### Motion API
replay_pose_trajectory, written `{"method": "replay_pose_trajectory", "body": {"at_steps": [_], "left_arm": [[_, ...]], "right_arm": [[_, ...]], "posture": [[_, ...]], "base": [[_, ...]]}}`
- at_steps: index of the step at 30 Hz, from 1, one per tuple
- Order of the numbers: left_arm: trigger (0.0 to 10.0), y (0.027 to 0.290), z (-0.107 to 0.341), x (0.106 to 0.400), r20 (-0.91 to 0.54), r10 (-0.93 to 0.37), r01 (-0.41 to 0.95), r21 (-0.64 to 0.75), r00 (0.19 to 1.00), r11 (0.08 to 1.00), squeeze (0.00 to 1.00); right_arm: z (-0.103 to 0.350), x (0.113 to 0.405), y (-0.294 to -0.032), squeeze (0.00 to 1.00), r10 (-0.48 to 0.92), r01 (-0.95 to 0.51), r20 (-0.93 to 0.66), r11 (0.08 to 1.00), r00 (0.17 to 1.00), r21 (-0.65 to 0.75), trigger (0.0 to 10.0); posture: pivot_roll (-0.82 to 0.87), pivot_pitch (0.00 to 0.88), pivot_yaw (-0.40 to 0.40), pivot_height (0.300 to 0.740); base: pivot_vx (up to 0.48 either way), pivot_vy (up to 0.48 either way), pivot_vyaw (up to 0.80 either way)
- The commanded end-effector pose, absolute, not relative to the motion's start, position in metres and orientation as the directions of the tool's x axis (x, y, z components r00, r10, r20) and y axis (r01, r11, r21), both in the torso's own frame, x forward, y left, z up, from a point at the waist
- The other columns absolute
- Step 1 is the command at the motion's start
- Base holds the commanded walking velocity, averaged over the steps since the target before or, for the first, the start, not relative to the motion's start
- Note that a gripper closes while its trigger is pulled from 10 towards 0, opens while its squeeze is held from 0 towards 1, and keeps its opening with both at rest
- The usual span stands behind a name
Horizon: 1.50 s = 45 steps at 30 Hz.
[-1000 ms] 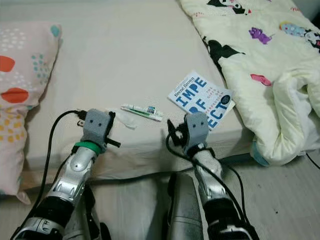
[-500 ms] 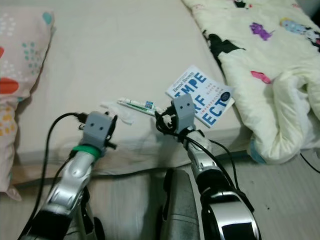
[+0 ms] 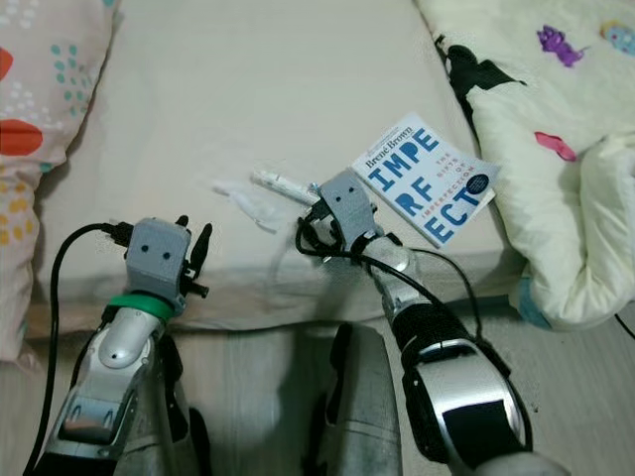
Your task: Clean up the room
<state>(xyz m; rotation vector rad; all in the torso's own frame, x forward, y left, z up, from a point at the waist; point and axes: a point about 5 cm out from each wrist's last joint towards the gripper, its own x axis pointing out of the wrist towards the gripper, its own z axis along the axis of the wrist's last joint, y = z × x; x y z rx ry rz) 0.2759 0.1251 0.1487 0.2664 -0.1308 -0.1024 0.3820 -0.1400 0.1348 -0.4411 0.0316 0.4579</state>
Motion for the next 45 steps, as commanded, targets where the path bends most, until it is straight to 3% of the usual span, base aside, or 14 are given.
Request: {"method": "replay_pose_trajectory", "body": {"at_steps": [1,6,7,8,9,24,33,45], "left_arm": [[10.0,0.127,0.144,0.27,0.082,-0.121,0.095,0.269,0.989,0.958,0.0],[10.0,0.13,0.145,0.266,0.07,-0.119,0.095,0.278,0.99,0.956,0.0],[10.0,0.131,0.146,0.265,0.067,-0.119,0.096,0.281,0.991,0.955,0.0],[10.0,0.131,0.146,0.265,0.065,-0.119,0.096,0.282,0.991,0.955,0.0],[10.0,0.131,0.146,0.265,0.063,-0.119,0.096,0.284,0.991,0.954,0.0],[10.0,0.124,0.15,0.262,0.039,-0.145,0.128,0.285,0.989,0.95,0.0],[10.0,0.117,0.15,0.266,0.034,-0.169,0.153,0.277,0.985,0.949,0.0],[10.0,0.085,0.141,0.286,-0.022,-0.287,0.281,0.284,0.958,0.917,0.0]], "right_arm": [[0.128,0.381,-0.146,0.0,0.392,-0.422,-0.164,0.789,0.906,-0.448,10.0],[0.132,0.383,-0.149,0.0,0.383,-0.412,-0.164,0.769,0.909,-0.489,10.0],[0.133,0.383,-0.149,0.0,0.382,-0.41,-0.162,0.762,0.91,-0.501,1.6],[0.133,0.384,-0.149,0.0,0.382,-0.408,-0.161,0.758,0.91,-0.509,1.6],[0.134,0.384,-0.148,0.0,0.384,-0.408,-0.157,0.76,0.91,-0.506,0.0],[0.136,0.386,-0.148,0.0,0.397,-0.426,-0.162,0.795,0.904,-0.431,0.0],[0.139,0.387,-0.163,0.0,0.348,-0.365,-0.115,0.911,0.93,-0.191,0.0],[0.167,0.389,-0.177,0.0,0.346,-0.323,0.076,0.921,0.935,-0.218,0.0]], "posture": [[0.19,0.298,-0.04,0.495],[0.2,0.302,-0.031,0.495],[0.21,0.3,-0.025,0.495],[0.21,0.3,-0.025,0.495],[0.21,0.298,-0.023,0.495],[0.21,0.296,-0.017,0.495],[0.17,0.282,-0.019,0.495],[0.08,0.262,-0.02,0.495]], "base": [[0.0,0.0,0.0],[0.0,0.0,0.0],[0.0,0.0,0.0],[0.0,0.0,0.0],[0.0,0.0,0.0],[0.0,0.0,0.0],[0.0,0.0,0.0],[0.0,0.0,0.0]]}}
